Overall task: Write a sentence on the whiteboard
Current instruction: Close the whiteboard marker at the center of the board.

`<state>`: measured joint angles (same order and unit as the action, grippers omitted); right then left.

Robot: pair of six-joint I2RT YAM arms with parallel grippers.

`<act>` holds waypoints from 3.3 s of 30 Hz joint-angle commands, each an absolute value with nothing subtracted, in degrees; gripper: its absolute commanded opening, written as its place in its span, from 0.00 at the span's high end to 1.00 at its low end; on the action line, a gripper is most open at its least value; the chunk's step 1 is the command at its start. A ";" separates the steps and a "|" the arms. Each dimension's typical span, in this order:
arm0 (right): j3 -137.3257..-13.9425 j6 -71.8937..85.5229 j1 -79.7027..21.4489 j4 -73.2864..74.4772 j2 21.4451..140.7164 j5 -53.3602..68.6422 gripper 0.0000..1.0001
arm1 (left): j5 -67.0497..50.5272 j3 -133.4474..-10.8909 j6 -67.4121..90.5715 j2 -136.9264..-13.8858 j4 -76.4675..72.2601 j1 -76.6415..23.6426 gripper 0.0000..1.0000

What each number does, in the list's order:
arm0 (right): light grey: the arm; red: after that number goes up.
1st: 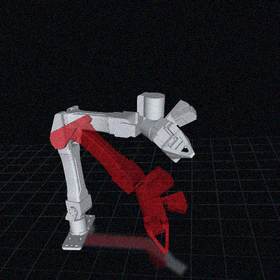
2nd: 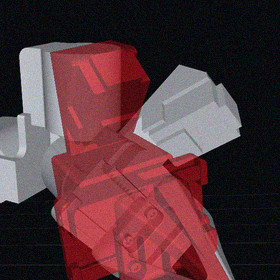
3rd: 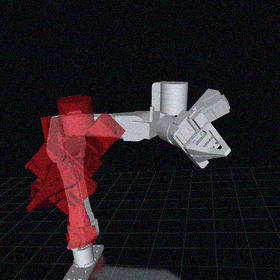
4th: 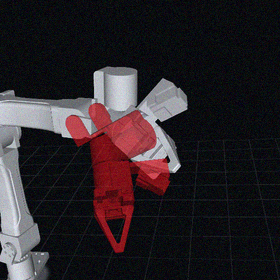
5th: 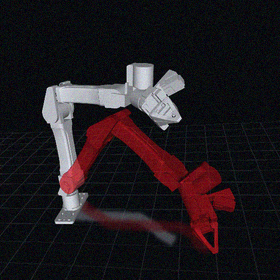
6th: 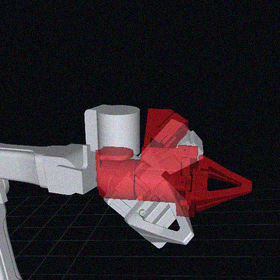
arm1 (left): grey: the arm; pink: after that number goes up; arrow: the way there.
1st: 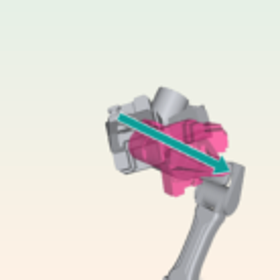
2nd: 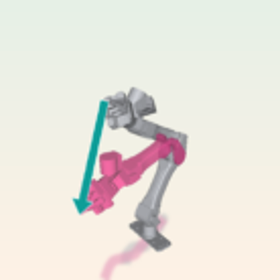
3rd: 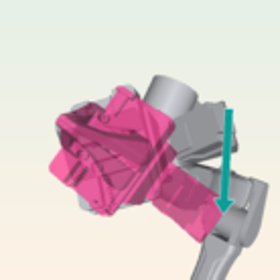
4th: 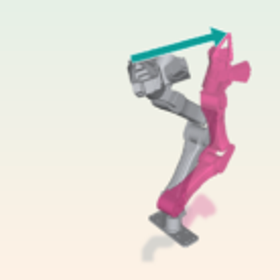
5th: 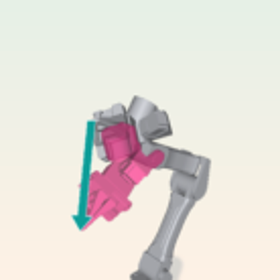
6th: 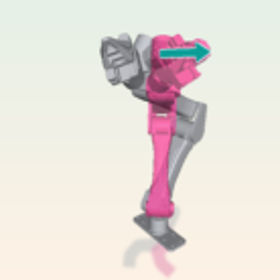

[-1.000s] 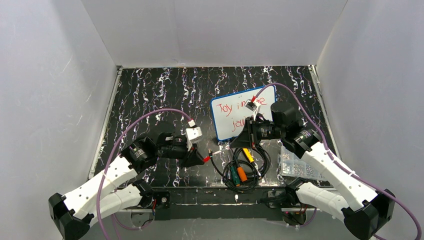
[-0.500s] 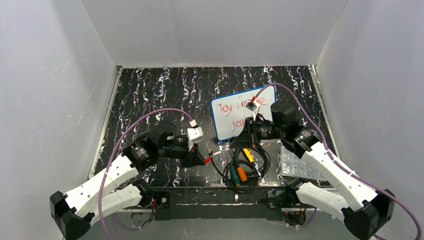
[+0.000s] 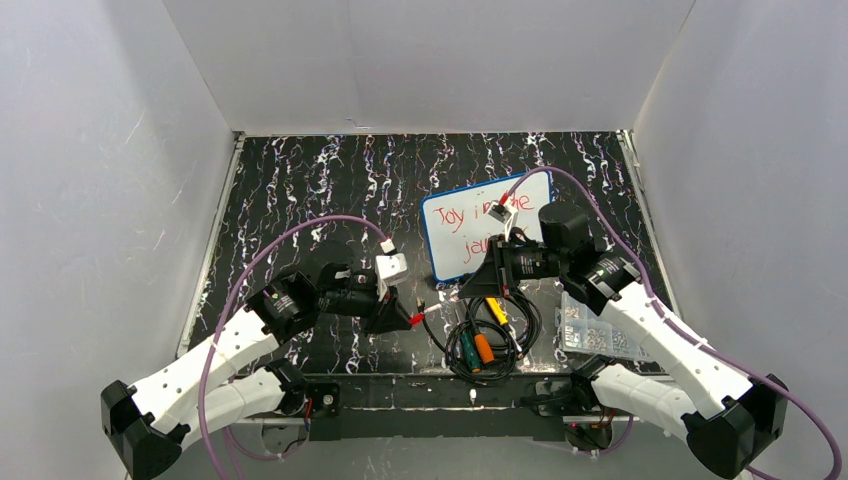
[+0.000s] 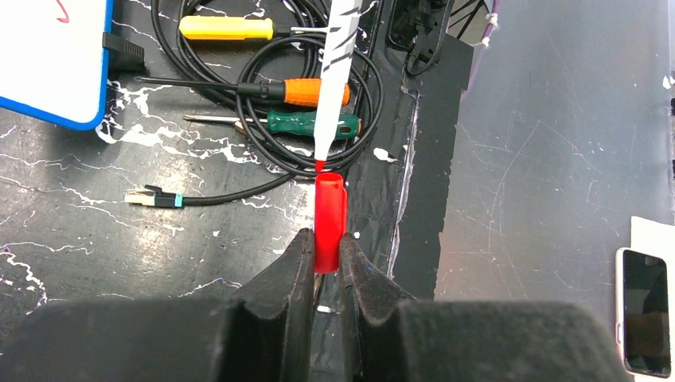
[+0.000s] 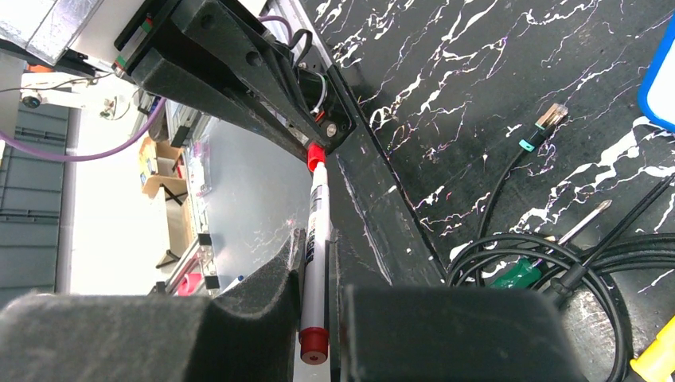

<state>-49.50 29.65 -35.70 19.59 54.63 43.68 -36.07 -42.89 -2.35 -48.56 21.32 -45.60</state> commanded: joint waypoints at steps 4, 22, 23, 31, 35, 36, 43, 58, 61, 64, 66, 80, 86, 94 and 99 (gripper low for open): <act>-50.62 29.10 -36.25 18.11 54.92 45.12 0.99 | -37.83 -44.54 -2.46 -48.85 20.91 -45.90 1.00; -49.55 28.41 -36.73 18.27 55.89 46.77 0.99 | -38.22 -44.74 -2.47 -49.48 20.21 -45.94 1.00; -49.57 28.40 -36.69 18.28 55.90 46.68 0.99 | -38.15 -44.74 -2.45 -49.53 20.21 -45.93 1.00; -49.48 28.19 -36.83 18.19 56.64 47.03 0.99 | -38.77 -44.97 -2.67 -49.24 19.60 -45.94 1.00; -49.24 28.05 -36.89 18.19 56.95 47.16 0.99 | -39.80 -45.26 -2.73 -49.61 19.36 -45.94 1.00; -49.18 27.97 -36.91 18.19 57.03 47.15 0.99 | -39.89 -45.31 -2.73 -49.53 19.29 -45.99 1.00; -49.13 28.04 -37.00 17.75 57.28 47.38 0.99 | -40.16 -45.39 -2.77 -49.29 18.88 -46.05 1.00; -46.71 30.62 -37.76 12.79 57.45 50.66 0.99 | -39.81 -48.28 -0.76 -53.36 11.16 -46.53 1.00; -45.88 31.42 -37.87 11.44 57.07 51.06 0.99 | -39.71 -48.64 -0.44 -53.95 9.72 -46.74 1.00; -45.15 31.72 -37.96 10.87 56.87 51.21 0.99 | -39.38 -48.85 -0.44 -54.14 7.79 -46.96 1.00; -44.76 31.83 -38.03 10.57 56.87 51.32 0.99 | -39.17 -48.91 -0.44 -54.29 6.37 -46.93 1.00; -43.88 31.82 -38.56 10.37 56.60 51.79 0.99 | -39.55 -52.41 1.49 -57.95 1.98 -47.55 1.00; -43.75 31.52 -38.68 10.79 56.40 50.41 0.99 | -39.92 -53.43 1.82 -58.99 1.74 -47.68 1.00; -41.59 30.24 -38.93 9.64 50.16 25.54 0.99 | -26.19 -51.17 1.61 -52.81 13.93 -44.16 0.33; -37.57 30.41 -41.25 1.52 48.94 13.85 0.99 | -12.71 -49.59 4.28 -48.85 18.25 -36.94 0.14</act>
<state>-39.42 30.46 -39.46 9.87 49.39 26.76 -25.61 -49.25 2.11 -52.21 15.33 -42.06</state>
